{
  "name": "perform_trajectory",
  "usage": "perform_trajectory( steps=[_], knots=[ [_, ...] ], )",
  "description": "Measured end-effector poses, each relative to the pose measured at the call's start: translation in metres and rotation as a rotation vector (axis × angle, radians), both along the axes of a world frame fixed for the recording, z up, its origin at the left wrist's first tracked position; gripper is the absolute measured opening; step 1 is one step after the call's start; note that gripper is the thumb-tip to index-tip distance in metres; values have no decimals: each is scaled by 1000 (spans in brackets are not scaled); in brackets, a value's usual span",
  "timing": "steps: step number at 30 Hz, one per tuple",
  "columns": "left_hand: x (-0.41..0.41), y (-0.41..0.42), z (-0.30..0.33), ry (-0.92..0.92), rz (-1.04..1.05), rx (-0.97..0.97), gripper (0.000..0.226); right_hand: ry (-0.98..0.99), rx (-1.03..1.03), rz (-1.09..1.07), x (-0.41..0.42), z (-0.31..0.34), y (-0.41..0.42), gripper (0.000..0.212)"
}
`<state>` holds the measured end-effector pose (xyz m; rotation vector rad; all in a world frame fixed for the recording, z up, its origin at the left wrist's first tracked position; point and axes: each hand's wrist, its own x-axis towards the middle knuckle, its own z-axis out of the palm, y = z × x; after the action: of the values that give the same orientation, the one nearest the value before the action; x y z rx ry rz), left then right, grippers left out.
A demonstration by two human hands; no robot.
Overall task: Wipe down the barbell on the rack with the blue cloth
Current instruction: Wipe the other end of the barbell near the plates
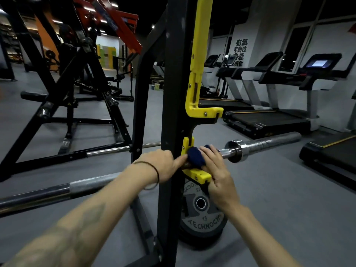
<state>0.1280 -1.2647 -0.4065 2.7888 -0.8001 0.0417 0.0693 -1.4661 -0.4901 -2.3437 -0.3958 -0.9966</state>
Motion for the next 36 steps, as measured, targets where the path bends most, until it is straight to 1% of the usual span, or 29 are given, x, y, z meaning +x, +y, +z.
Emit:
perform_trajectory(
  steps=[1, 2, 3, 4, 5, 6, 7, 8, 9, 10, 12, 13, 14, 15, 16, 18, 19, 20, 23, 25, 26, 27, 29, 30, 31, 32, 33, 35, 36],
  knots=[
    [5, 1, 4, 267, 14, -73, 41, -12, -115, -1, 1, 5, -13, 46],
    [5, 2, 10, 479, 37, -152, 50, -29, -227, -36, 4, 11, -26, 43],
    [4, 2, 13, 550, 55, -194, 56, -29, -280, -97, 7, 17, -41, 43],
    [1, 3, 15, 455, 36, -183, 55, -17, -259, -178, 10, 25, -54, 45],
    [-6, 2, 14, 235, 11, -97, 50, -1, -178, -262, 12, 29, -61, 47],
    [-13, 2, 10, -33, 17, 14, 50, 6, -56, -336, 12, 27, -57, 48],
    [-17, 0, 4, -283, 40, 80, 54, 9, 67, -371, 12, 21, -45, 48],
    [-22, -1, 0, -455, 62, 86, 60, 15, 165, -355, 10, 14, -28, 49],
    [-24, -3, -4, -549, 86, 91, 62, 7, 206, -295, 7, 8, -11, 48],
    [-23, -4, -7, -598, 101, 93, 62, -22, 167, -222, 4, 2, 2, 46],
    [-19, -3, -16, -666, 85, 95, 60, -58, -28, -93, 2, -3, 0, 44],
    [-16, -3, -20, -711, 81, 87, 59, -76, -139, -79, 5, -2, -13, 43],
    [-14, -3, -21, -741, 84, 72, 58, -93, -223, -114, 8, 1, -27, 42],
    [-13, -3, -23, -760, 92, 57, 57, -103, -234, -173, 12, 4, -41, 43],
    [-12, -4, -24, -773, 98, 30, 56, -98, -158, -250, 15, 7, -49, 43],
    [-14, -4, -23, -749, 123, 7, 56, -64, 121, -339, 14, 7, -38, 44],
    [-14, -5, -23, -735, 134, 27, 58, -63, 205, -329, 12, 4, -24, 43],
    [-14, -6, -22, -728, 142, 40, 61, -75, 208, -292, 8, 1, -10, 43],
    [-12, -6, -21, -732, 154, 25, 69, -115, -58, -91, 0, -10, -4, 49],
    [-12, -6, -20, -723, 150, 18, 71, -110, -205, -78, 7, -2, -30, 49],
    [-13, -7, -20, -722, 147, 20, 72, -85, -192, -130, 9, 3, -42, 47],
    [-14, -6, -20, -723, 150, 24, 72, -62, -105, -194, 11, 7, -50, 46],
    [-15, -6, -20, -720, 160, 37, 73, -42, 176, -307, 13, 6, -42, 47],
    [-15, -6, -21, -719, 160, 46, 73, -41, 284, -334, 14, 4, -27, 47],
    [-15, -6, -21, -713, 160, 54, 73, -46, 330, -330, 13, 1, -9, 46],
    [-14, -6, -22, -708, 161, 58, 73, -63, 303, -295, 11, -5, 7, 45],
    [-14, -6, -22, -707, 165, 58, 73, -83, 216, -226, 8, -10, 16, 43],
    [-13, -6, -21, -710, 169, 56, 72, -118, -26, -113, 6, -8, 2, 43],
    [-13, -6, -20, -710, 167, 55, 72, -125, -117, -118, 9, -3, -15, 43]
  ],
)
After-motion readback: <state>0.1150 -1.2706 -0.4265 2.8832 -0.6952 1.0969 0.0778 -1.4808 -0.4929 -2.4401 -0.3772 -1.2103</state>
